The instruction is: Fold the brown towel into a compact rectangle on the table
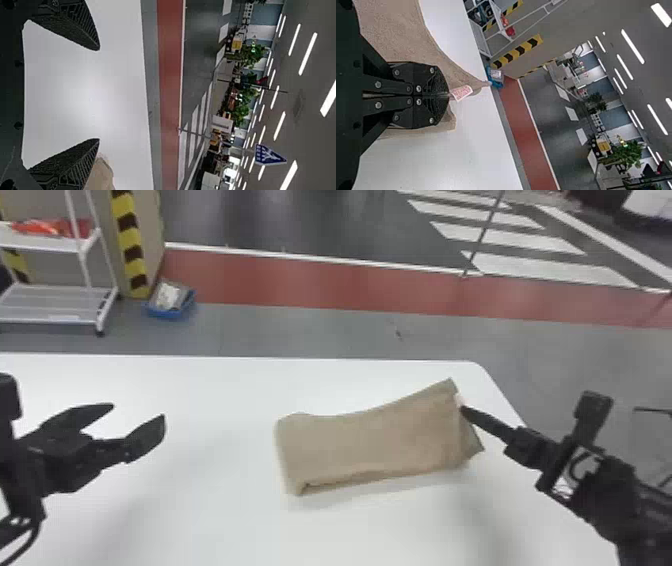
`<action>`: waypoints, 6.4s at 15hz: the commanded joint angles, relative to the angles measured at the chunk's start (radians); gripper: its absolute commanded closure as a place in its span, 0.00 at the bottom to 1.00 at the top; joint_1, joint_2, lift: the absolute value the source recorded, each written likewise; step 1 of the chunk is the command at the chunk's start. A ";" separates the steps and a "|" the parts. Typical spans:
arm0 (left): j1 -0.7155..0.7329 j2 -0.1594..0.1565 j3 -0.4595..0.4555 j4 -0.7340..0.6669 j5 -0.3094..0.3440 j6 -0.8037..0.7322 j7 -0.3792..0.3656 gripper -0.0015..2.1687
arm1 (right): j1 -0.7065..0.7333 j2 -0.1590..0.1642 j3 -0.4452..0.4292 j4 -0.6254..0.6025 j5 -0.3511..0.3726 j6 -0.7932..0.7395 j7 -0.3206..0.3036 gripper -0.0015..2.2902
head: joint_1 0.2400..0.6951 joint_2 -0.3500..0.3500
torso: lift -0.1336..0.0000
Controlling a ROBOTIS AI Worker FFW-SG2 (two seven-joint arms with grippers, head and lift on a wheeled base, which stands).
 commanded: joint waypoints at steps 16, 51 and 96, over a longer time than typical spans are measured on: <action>-0.057 -0.067 -0.162 -0.008 0.023 0.149 0.143 0.03 | 0.269 0.051 -0.169 -0.232 -0.010 -0.163 -0.020 0.02 | 1.00 0.00 | 0.07; -0.178 -0.219 -0.527 0.227 -0.054 0.103 0.330 0.38 | 0.367 0.158 -0.269 -0.301 -0.055 -0.320 0.122 0.02 | 1.00 0.00 | 0.07; -0.178 -0.058 -0.401 0.170 -0.129 -0.124 0.192 0.10 | -0.197 0.146 0.258 -0.200 0.327 0.671 -0.195 0.06 | 1.00 0.12 | 0.07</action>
